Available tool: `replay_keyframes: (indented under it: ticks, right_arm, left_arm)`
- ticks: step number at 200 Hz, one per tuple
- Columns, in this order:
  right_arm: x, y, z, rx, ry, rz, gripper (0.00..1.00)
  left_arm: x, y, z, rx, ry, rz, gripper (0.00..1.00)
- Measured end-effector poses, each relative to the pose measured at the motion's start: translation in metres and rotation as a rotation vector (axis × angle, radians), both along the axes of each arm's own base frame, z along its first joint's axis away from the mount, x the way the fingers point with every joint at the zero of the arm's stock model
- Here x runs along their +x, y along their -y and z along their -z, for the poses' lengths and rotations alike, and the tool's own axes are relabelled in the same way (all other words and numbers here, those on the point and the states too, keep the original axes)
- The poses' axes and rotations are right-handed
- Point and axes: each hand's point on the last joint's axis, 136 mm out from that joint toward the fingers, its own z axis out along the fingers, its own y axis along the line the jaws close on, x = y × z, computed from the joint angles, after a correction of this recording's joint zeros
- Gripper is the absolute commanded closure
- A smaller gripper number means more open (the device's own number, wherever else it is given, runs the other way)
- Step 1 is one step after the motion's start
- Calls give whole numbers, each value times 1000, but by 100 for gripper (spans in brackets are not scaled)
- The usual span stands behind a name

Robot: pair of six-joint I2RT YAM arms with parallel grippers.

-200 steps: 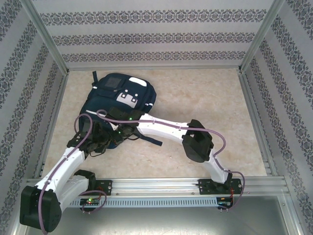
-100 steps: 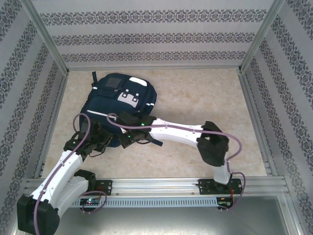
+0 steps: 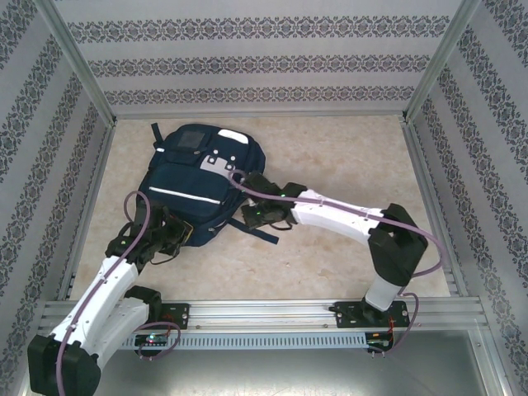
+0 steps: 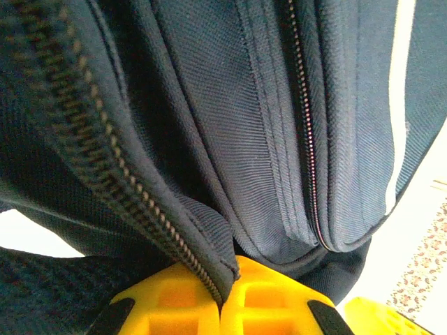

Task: Pack books, pencil case, and school supplies into a backpack

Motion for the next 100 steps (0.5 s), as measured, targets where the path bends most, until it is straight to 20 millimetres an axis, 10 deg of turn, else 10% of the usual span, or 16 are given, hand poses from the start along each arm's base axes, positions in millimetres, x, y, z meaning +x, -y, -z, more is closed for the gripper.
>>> replay_keyframes:
  ticks: [36, 100]
  right_arm:
    - [-42, -68, -4, 59, -9, -170, 73]
    - [-15, -30, 21, 65, -75, -16, 69]
  left_arm:
    - [-1, -1, 3, 9, 0, 0, 76]
    - [-4, -9, -16, 135, 52, 97, 55]
